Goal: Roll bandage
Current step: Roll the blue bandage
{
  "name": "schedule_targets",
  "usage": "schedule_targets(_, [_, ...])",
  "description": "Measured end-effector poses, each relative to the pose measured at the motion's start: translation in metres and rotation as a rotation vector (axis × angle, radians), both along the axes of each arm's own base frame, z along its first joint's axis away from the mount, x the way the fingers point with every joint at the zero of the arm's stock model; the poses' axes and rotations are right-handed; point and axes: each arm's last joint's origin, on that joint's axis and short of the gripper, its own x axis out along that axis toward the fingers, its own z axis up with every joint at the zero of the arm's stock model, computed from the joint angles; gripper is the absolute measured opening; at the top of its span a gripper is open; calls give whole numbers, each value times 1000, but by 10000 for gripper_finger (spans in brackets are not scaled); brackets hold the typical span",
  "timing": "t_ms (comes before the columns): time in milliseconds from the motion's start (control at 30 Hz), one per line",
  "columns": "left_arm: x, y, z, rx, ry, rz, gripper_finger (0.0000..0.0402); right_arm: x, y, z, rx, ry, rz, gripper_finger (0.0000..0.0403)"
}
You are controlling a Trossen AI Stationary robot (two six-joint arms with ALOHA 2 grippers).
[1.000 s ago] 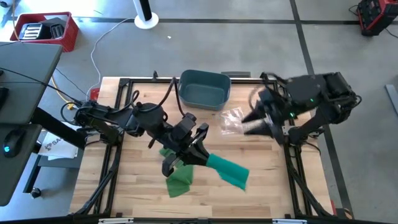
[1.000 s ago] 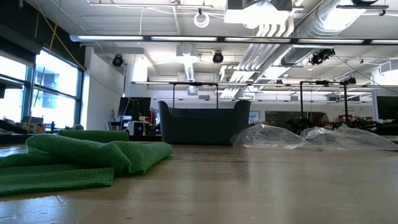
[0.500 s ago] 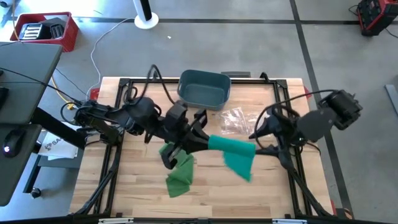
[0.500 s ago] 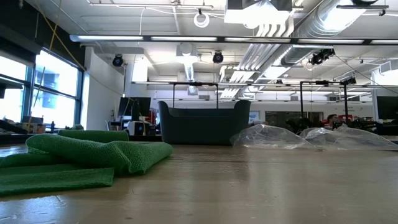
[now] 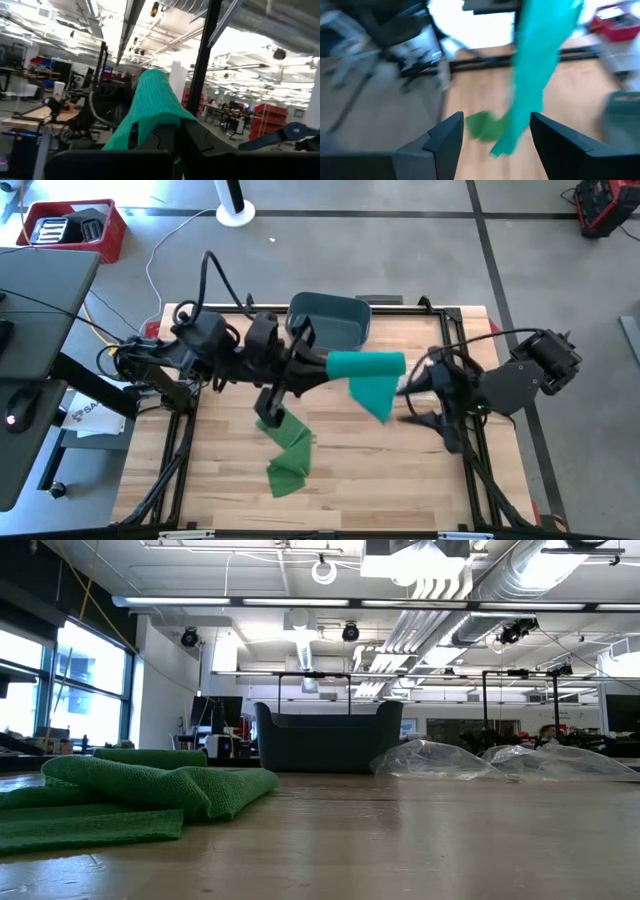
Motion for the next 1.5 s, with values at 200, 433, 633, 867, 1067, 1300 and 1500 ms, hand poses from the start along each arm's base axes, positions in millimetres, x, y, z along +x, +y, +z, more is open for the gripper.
schedule_targets(200, [-2, 3, 3, 11, 9, 15, 1, 15, -9, -3, -97, -28, -147, 222])
schedule_targets(433, [-3, 4, 3, 26, 9, 50, 1, 41, -9, -12, -157, -3, -117, 173])
schedule_targets(633, [-26, 16, 12, 71, 65, 186, 1, 57, -7, -20, -128, 37, -65, 16])
schedule_targets(867, [-60, 40, 14, 102, 217, 383, 1, 58, 0, -13, -51, -28, 20, 3])
schedule_targets(1067, [-65, 46, 10, 125, 284, 413, 1, 44, -2, 7, 29, -154, 86, 1])
schedule_targets(1300, [-52, 43, -10, 201, 439, 420, 1, 27, -8, 54, 108, -539, 181, 0])
schedule_targets(1500, [-34, 33, -27, 184, 519, 379, 1, 6, -28, 86, 96, -809, 48, 0])
